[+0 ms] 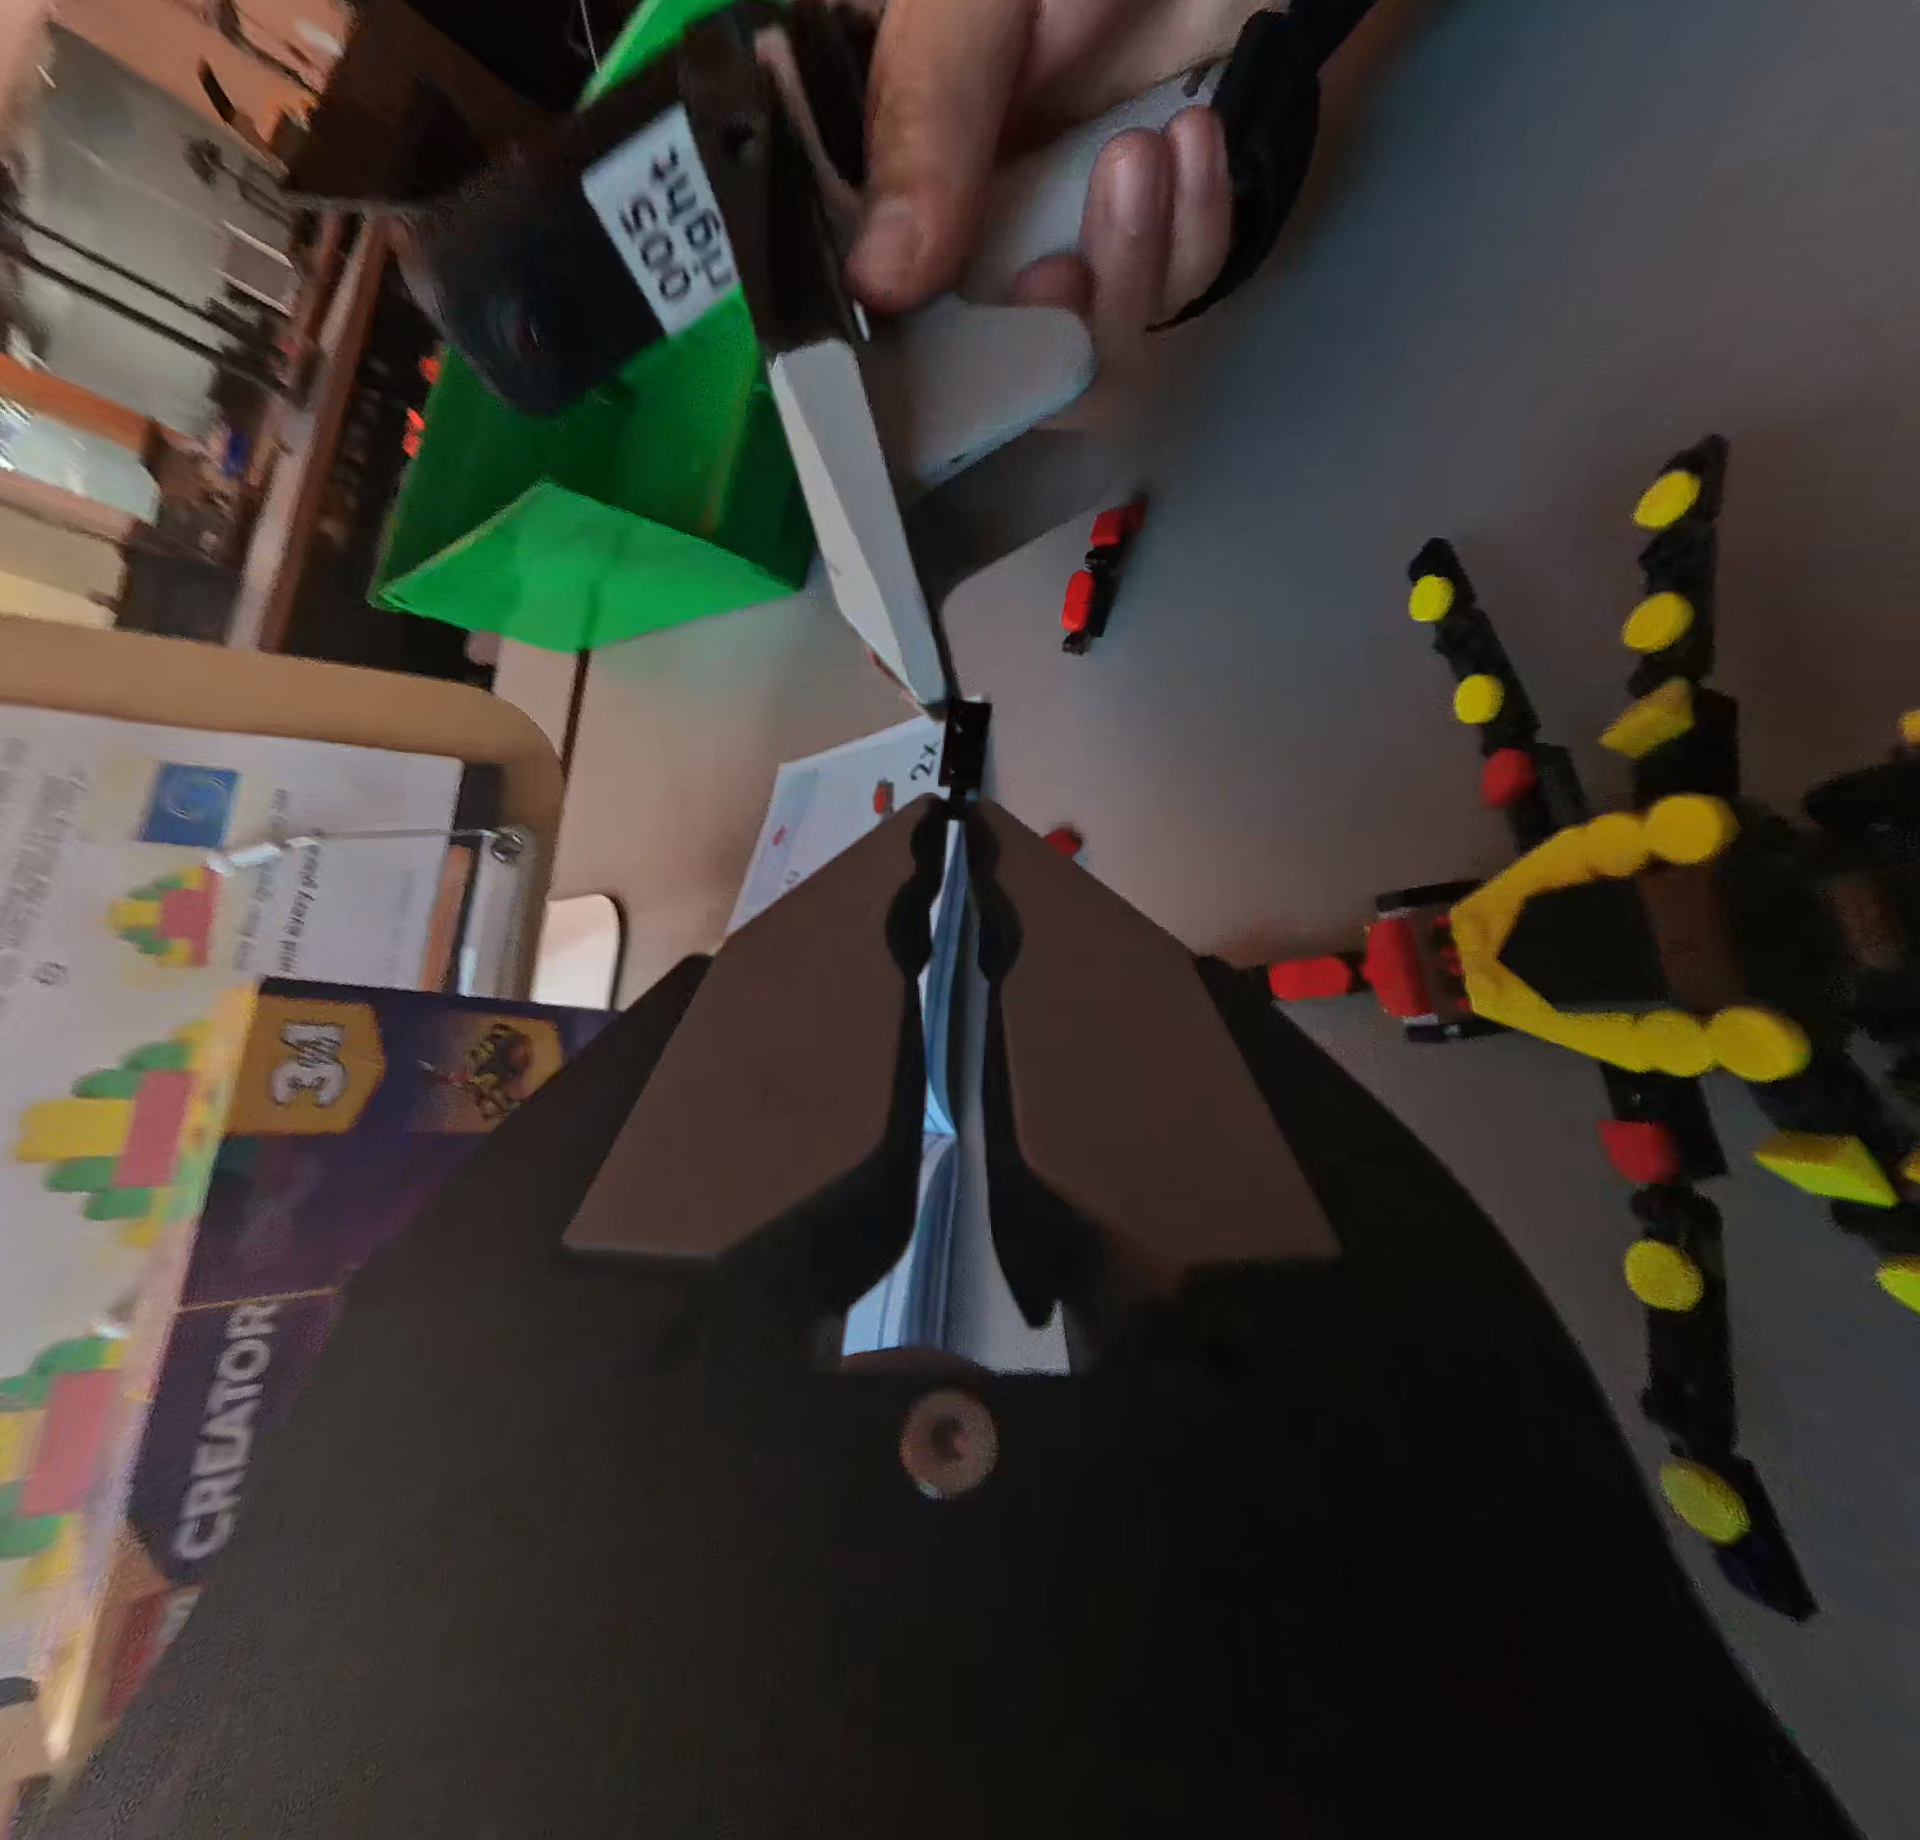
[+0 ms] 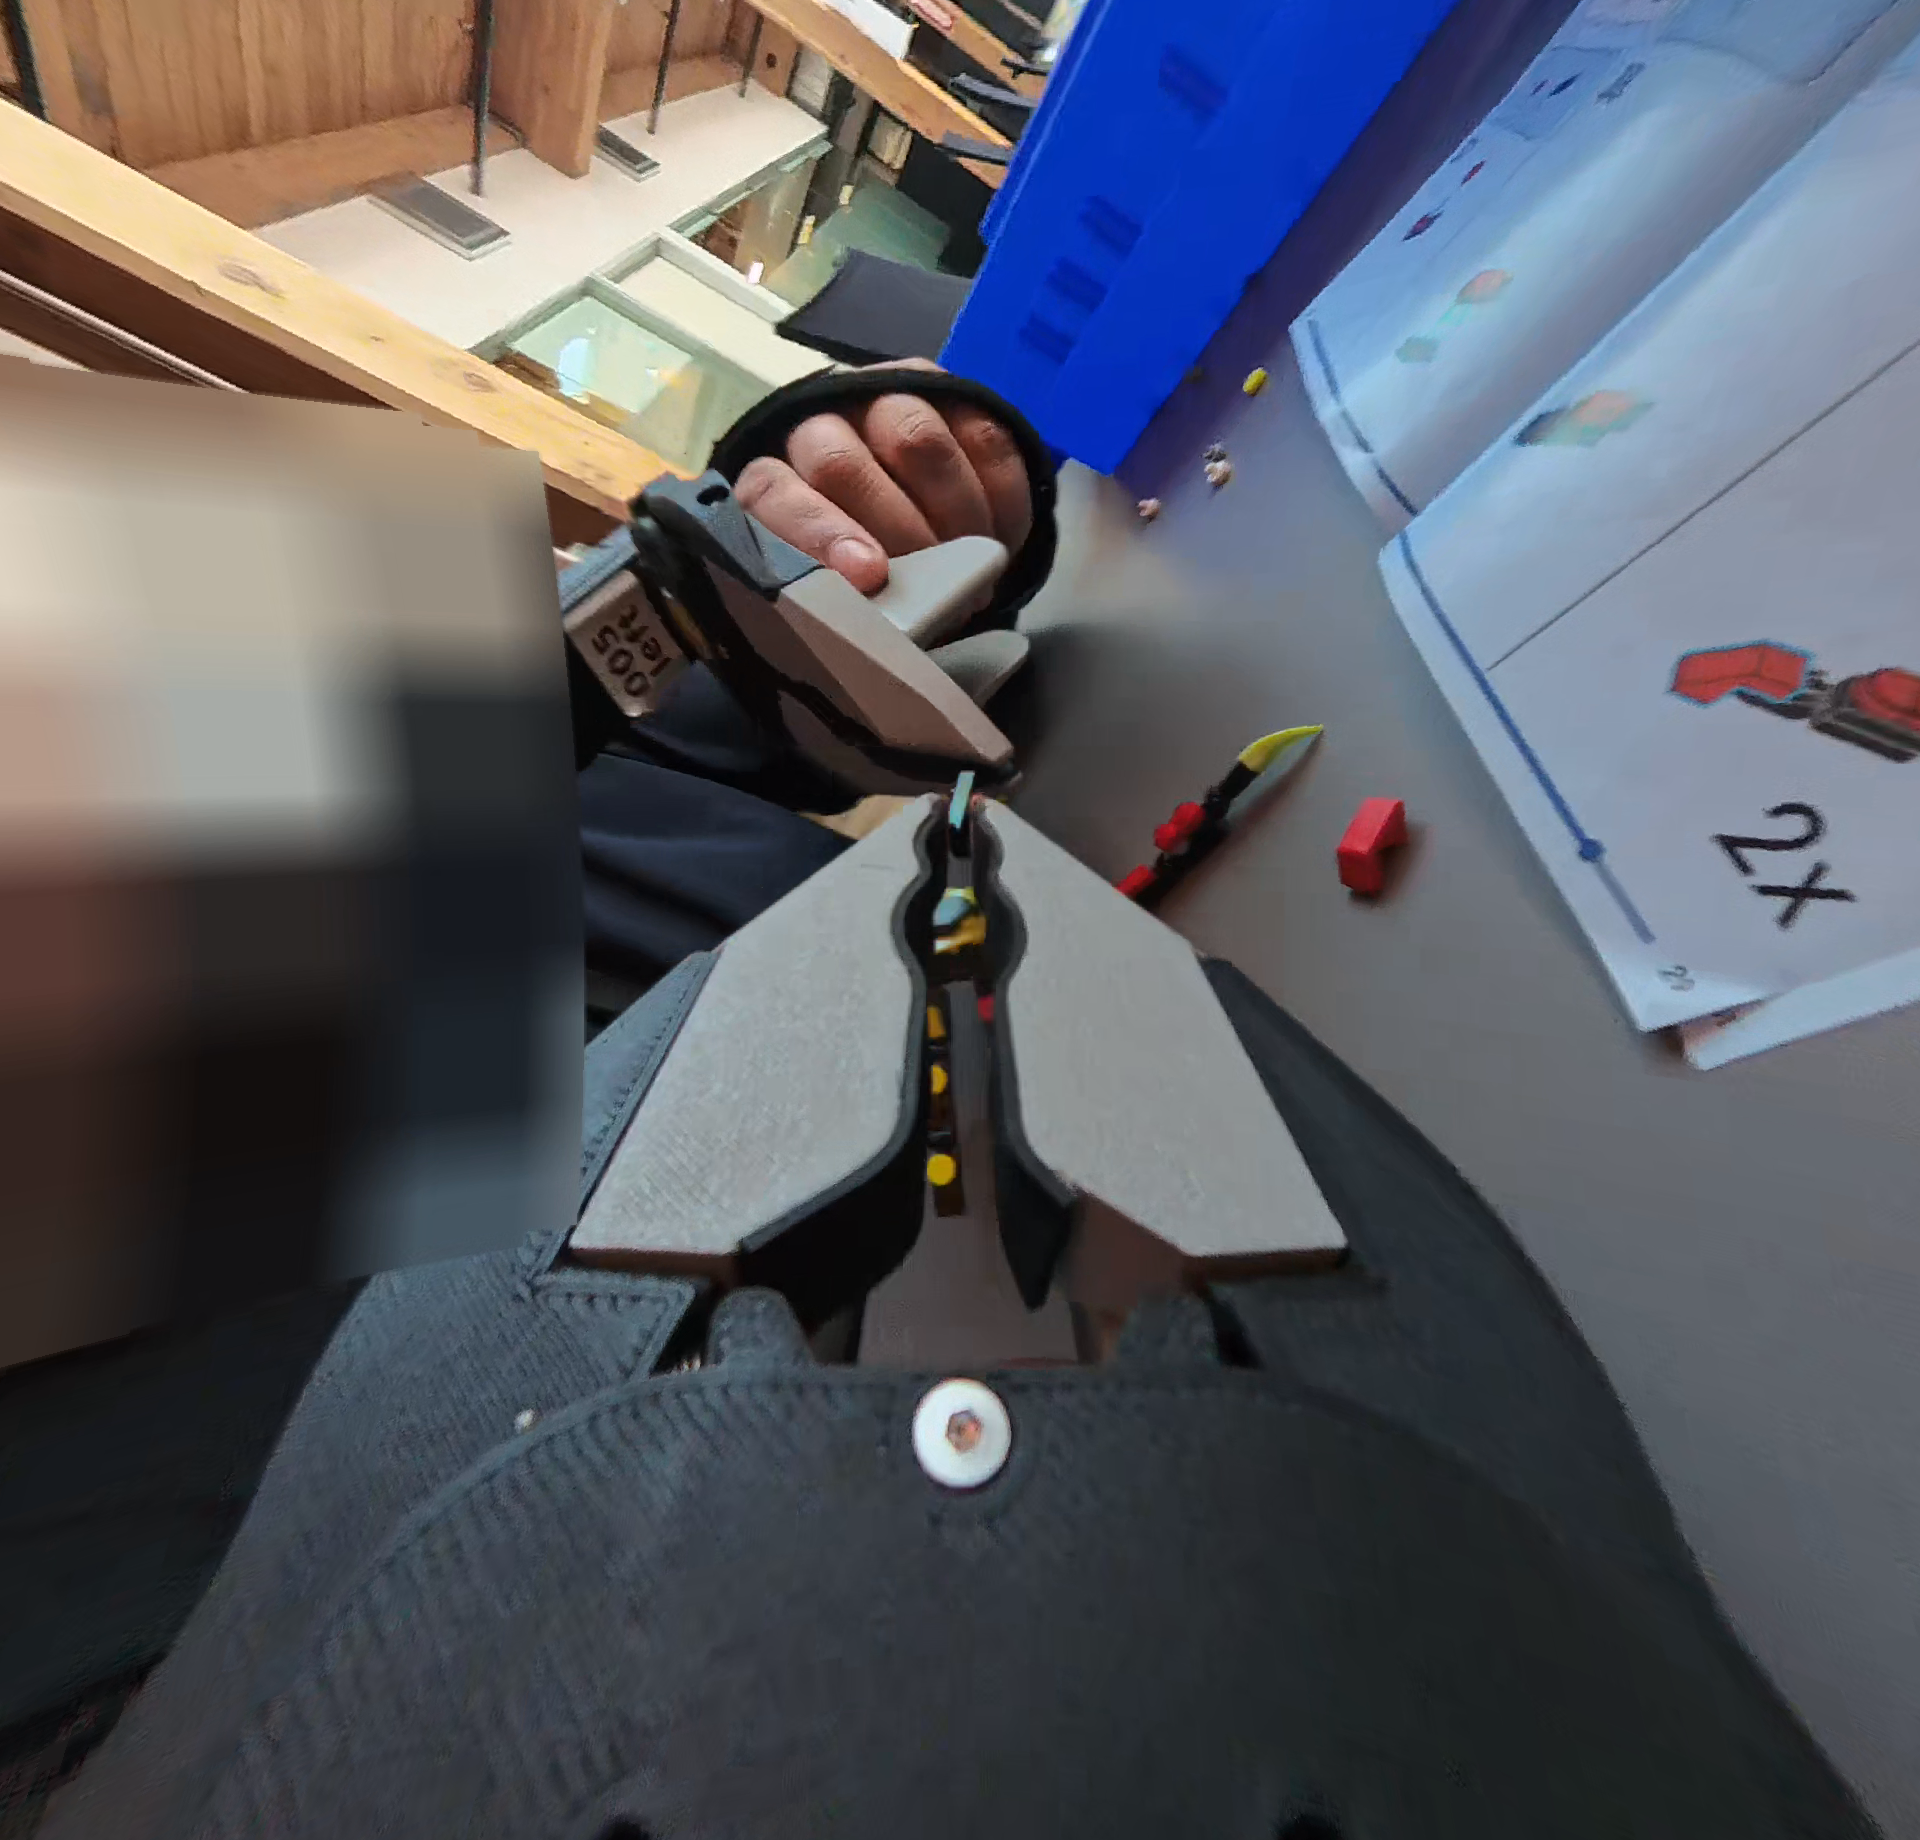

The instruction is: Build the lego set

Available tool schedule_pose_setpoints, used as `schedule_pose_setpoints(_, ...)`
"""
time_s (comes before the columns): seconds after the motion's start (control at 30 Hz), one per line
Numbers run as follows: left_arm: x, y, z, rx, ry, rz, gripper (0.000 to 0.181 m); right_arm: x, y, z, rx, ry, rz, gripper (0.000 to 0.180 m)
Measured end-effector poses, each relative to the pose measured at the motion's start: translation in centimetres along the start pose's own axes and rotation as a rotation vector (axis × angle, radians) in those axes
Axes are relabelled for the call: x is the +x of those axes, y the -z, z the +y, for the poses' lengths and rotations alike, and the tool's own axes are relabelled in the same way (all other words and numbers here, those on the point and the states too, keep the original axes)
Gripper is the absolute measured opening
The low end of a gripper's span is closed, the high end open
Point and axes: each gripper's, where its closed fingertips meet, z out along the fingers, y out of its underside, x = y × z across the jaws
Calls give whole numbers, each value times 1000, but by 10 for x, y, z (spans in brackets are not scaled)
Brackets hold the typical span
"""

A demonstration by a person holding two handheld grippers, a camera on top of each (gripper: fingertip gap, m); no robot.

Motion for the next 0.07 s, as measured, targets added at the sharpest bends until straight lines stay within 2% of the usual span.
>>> schedule_pose_setpoints(0.03,0,-2,3,-9,57,25,1,4,3,-1,-1,35,48,2)
schedule_pose_setpoints(0.07,1,-4,7,-18,120,61,0,9,7,-2,-4,70,105,2)
